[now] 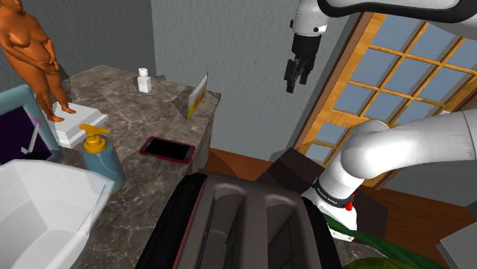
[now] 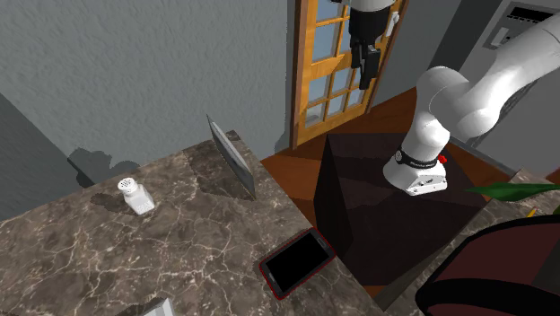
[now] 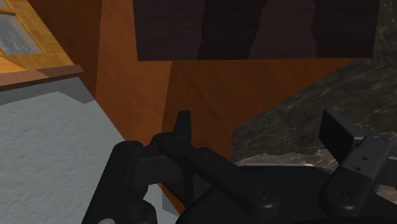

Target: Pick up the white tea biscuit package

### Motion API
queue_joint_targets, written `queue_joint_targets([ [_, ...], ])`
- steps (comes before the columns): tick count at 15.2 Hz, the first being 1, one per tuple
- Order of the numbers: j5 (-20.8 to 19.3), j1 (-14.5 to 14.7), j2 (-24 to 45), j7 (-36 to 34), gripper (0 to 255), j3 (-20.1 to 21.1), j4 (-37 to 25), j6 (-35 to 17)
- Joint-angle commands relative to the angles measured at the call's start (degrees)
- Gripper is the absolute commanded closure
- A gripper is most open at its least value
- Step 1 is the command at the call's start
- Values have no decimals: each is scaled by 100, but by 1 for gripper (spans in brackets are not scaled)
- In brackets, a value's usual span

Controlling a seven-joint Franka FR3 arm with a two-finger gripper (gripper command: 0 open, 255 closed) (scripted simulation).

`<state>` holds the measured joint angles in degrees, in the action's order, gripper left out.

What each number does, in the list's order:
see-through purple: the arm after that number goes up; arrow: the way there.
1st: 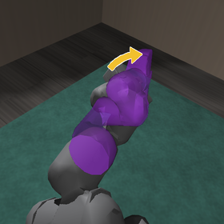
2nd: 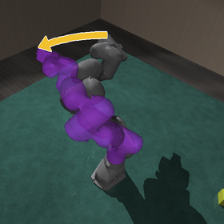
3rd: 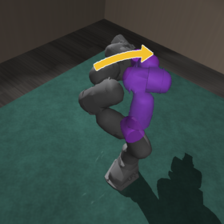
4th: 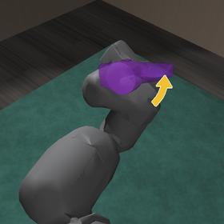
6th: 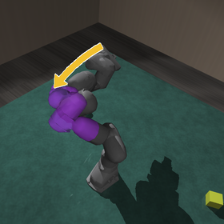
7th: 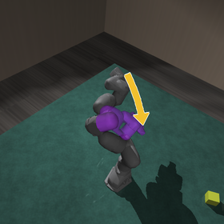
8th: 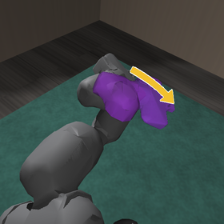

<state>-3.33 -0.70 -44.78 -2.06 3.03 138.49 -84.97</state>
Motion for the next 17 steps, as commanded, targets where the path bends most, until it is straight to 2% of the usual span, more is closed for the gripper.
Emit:
queue_joint_targets([
  [1,0,0,0,0,0,0,0,0],
  [9,758,-230,1354,-1999,0,800,-585,-873],
  [17,957,-495,2968,-3890,0,1359,-1658,-1626],
])
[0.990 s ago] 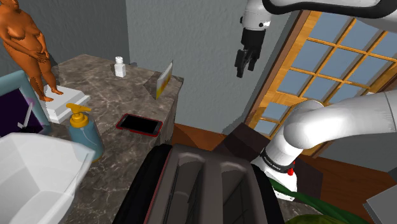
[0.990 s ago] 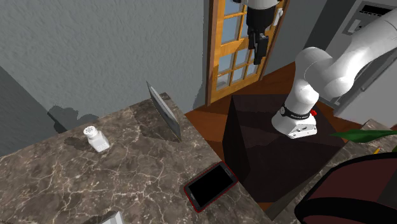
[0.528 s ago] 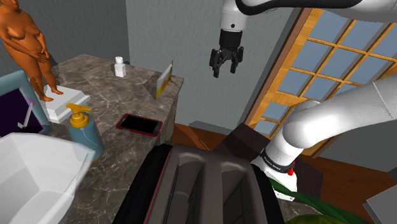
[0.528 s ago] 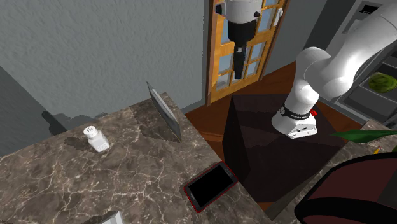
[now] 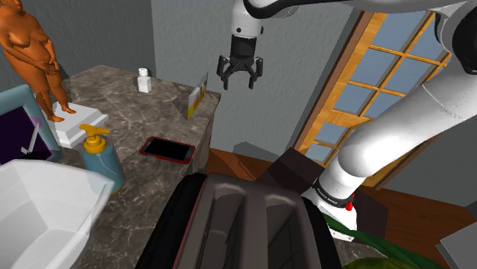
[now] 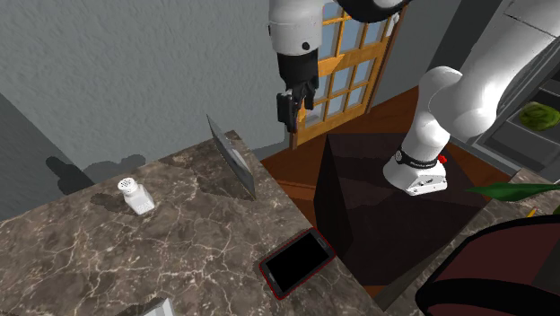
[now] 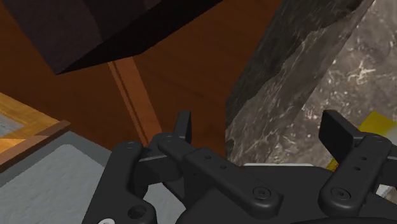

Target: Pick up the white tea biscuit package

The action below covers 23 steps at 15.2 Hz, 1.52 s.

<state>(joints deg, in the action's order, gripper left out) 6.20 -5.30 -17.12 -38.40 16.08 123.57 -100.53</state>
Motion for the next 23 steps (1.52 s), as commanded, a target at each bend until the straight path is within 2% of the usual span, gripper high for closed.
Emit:
queue_joint_targets([
  [1,-9,-62,412,-488,0,102,-329,-146],
  [7,-221,-145,1690,-1839,0,259,-1442,-479],
  [13,-503,-83,2887,-2992,0,186,-2701,-586],
  [22,-532,-73,2999,-2980,0,170,-2259,-1135],
  [23,-533,-72,3005,-2981,255,170,-2267,-1133],
])
